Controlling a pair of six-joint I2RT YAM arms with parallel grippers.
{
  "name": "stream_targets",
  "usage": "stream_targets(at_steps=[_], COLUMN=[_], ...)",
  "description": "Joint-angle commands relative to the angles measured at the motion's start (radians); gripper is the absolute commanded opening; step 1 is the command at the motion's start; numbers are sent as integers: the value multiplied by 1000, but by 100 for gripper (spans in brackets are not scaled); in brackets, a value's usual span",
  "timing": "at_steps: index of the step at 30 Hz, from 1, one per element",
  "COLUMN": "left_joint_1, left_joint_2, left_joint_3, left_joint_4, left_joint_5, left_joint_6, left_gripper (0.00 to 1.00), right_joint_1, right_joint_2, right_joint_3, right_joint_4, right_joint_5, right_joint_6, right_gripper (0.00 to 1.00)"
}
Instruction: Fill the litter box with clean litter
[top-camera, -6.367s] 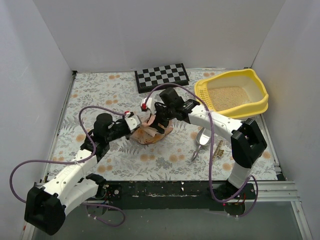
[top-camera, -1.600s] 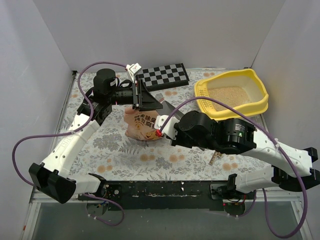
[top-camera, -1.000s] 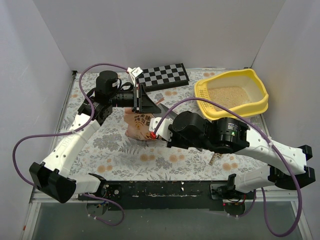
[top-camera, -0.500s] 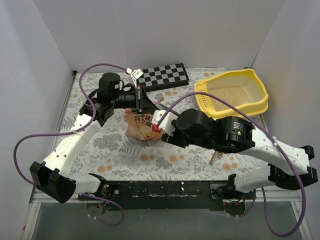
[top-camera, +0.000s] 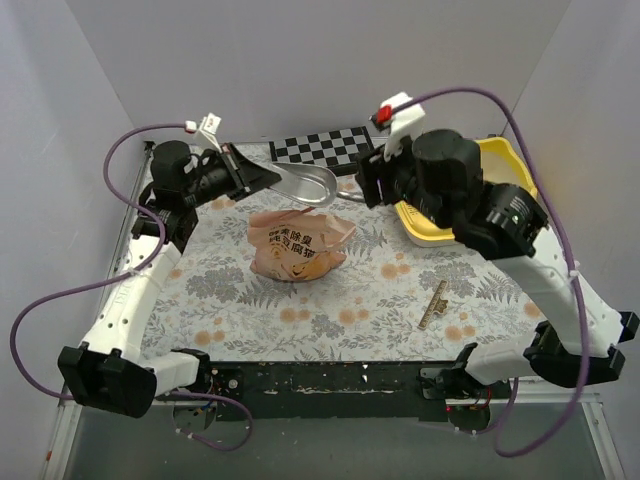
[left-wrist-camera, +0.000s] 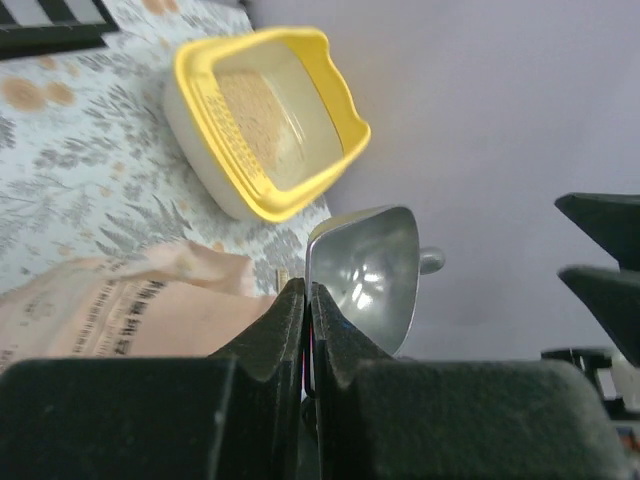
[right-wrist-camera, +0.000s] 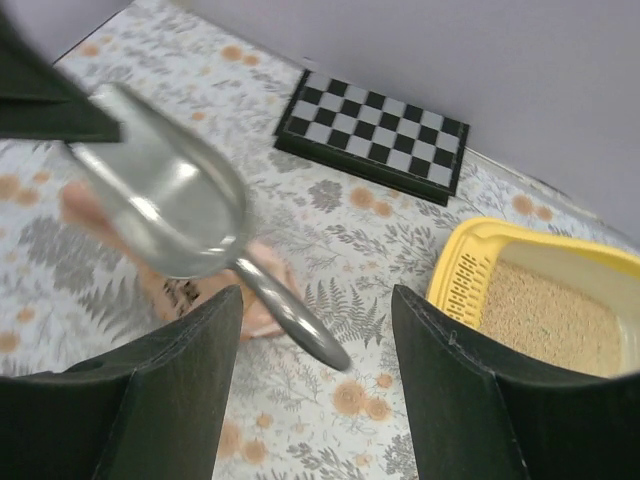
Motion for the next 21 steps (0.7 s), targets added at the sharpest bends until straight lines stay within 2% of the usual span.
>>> stream_targets(at_steps=[1, 3, 10, 14, 21], left_joint_1=[173, 211, 248, 246, 250], left_joint_2=[-15, -12, -32, -38, -24], left_joint_3=[-96, -131, -269, -344, -346], left_joint_4=[254, 295, 429, 499, 492], left_joint_5=[167, 198, 251, 265, 261], left_joint_6=[-190, -234, -320, -374, -357], left_gripper=[0, 0, 0, 0, 0], right_joint_1=[-259, -383, -714, -740, -740], right_joint_2=[57, 59, -99, -108, -131], right_joint_3=[35, -20, -478, -603, -756], right_joint_4=[117, 174, 648, 829, 1039], right_joint_5=[-235, -362, -907, -1051, -1165], right_joint_6=[186, 274, 614, 734, 906], right_gripper=[68, 68, 69, 69, 71])
